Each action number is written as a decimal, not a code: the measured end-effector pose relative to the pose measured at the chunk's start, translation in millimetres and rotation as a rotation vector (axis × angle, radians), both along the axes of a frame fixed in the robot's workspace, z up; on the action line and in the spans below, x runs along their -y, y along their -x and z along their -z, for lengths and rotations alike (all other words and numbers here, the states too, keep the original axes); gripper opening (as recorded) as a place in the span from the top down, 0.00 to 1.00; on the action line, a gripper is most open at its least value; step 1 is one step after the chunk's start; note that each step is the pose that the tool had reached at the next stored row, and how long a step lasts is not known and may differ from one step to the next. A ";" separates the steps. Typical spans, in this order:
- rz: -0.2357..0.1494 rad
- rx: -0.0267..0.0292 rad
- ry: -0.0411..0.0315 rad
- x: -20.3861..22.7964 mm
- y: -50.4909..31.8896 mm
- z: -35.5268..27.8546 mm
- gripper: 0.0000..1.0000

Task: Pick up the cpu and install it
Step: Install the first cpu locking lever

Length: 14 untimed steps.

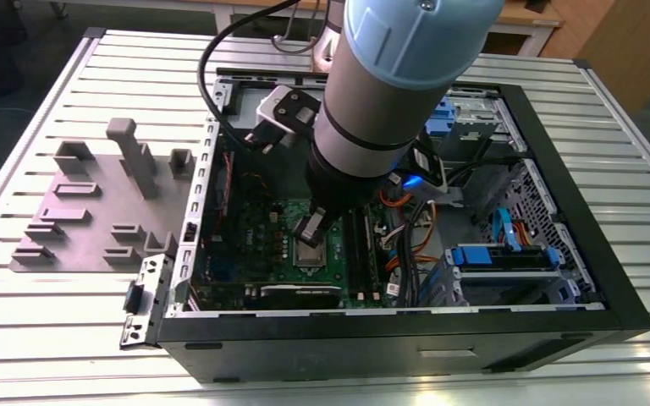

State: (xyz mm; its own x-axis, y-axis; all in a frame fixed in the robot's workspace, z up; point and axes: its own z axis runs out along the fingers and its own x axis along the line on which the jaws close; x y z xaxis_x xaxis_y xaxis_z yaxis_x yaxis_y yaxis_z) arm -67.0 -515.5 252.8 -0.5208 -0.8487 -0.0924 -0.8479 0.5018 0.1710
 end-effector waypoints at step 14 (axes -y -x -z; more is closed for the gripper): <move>-0.014 0.0000 0.0001 0.0 0.0 0.0 0.89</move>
State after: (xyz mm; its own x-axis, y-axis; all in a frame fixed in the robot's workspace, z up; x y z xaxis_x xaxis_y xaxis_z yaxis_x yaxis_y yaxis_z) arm -67.0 -515.5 252.8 -0.5088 -0.8559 -0.0924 -0.8549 0.4898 0.1710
